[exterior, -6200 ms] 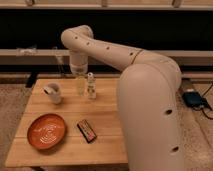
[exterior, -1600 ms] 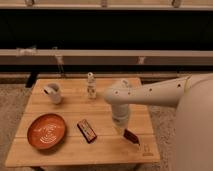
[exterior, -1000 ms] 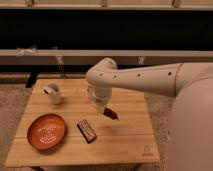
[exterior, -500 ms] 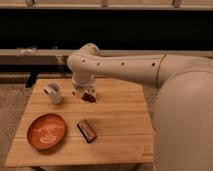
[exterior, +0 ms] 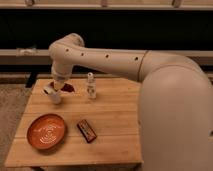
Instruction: Place the pepper in the ceramic bowl
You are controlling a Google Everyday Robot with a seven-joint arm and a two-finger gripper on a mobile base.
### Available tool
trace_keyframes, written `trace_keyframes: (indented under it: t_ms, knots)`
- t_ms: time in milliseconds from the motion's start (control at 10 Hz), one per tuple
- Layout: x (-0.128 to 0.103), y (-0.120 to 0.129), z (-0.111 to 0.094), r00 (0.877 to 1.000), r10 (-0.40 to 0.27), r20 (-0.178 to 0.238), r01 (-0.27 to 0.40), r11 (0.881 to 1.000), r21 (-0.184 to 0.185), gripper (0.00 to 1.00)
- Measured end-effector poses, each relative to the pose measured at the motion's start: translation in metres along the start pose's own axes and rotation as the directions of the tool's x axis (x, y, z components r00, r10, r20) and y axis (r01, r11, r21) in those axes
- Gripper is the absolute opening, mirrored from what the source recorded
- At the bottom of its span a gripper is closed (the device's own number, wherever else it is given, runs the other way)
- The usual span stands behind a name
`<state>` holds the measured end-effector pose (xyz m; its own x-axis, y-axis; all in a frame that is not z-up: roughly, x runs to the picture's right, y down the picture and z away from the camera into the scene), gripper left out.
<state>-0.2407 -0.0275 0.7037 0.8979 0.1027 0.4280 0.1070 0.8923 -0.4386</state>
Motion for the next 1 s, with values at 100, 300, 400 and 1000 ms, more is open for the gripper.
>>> trace_keyframes:
  t_ms: [100,300,400,1000]
  knots:
    - [-0.001,0.000,0.000,1.000,-0.001,0.000,0.001,1.000,-0.001,0.00]
    - [0.002,0.000,0.000,1.000,0.002,-0.001,-0.002,1.000,0.000,0.00]
    - [0.001,0.000,0.000,1.000,0.001,-0.001,-0.001,1.000,-0.001,0.00]
    - [-0.019,0.022,-0.006,0.995,-0.095,0.001,0.095,0.995,-0.017,0.00]
